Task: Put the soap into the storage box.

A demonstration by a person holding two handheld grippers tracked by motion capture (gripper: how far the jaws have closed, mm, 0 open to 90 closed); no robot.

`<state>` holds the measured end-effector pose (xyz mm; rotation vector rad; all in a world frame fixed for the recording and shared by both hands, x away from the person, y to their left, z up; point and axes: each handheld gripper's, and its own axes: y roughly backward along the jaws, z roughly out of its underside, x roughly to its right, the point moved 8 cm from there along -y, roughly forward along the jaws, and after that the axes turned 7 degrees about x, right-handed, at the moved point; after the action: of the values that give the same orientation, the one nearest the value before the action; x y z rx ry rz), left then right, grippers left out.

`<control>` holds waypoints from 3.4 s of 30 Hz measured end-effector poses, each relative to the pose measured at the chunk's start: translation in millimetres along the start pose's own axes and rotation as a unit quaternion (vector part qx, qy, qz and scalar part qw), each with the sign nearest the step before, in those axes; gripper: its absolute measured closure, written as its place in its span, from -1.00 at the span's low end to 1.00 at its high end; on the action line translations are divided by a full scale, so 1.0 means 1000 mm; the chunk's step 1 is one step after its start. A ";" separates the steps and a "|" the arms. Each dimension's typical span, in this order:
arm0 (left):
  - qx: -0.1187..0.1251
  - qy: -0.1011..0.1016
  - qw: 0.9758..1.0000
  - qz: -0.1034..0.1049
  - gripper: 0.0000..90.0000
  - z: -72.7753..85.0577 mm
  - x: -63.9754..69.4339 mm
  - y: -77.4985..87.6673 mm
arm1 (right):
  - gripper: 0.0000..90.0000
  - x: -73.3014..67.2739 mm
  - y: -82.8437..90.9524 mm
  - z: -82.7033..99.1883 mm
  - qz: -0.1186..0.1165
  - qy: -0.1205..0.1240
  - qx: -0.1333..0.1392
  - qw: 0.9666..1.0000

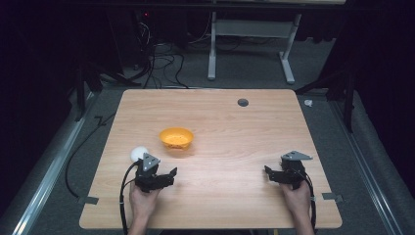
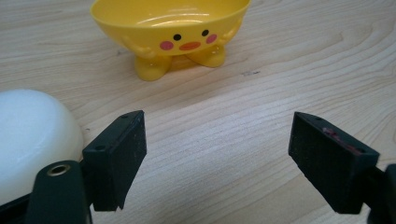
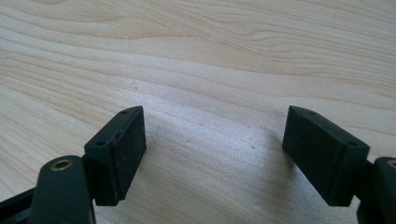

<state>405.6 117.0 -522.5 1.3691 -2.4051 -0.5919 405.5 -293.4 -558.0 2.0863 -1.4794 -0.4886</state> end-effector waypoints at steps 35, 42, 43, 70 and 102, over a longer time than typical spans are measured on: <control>0.015 0.030 0.998 -0.062 -0.55 0.008 -0.042 0.032 | -0.50 0.000 0.000 0.000 0.000 0.001 0.000 1.000; 0.011 0.030 0.996 -0.086 -0.55 0.008 -0.057 0.034 | -0.51 0.000 0.000 0.000 0.000 0.002 0.000 1.000; 0.010 0.030 0.996 -0.088 -0.55 0.008 -0.058 0.034 | -0.50 0.000 0.000 0.000 0.000 0.001 0.000 1.000; -0.045 0.025 0.992 -0.112 -0.62 0.002 -0.097 0.004 | -0.50 0.000 0.000 0.000 0.000 0.002 0.000 1.000; -0.076 0.048 0.989 -0.116 -0.60 0.018 -0.112 -0.033 | -0.50 0.000 0.000 0.000 0.000 0.002 0.000 1.000</control>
<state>477.8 202.4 -561.4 1.5839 -2.0950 -0.7327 405.5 -293.3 -558.1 2.0858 -1.4779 -0.4842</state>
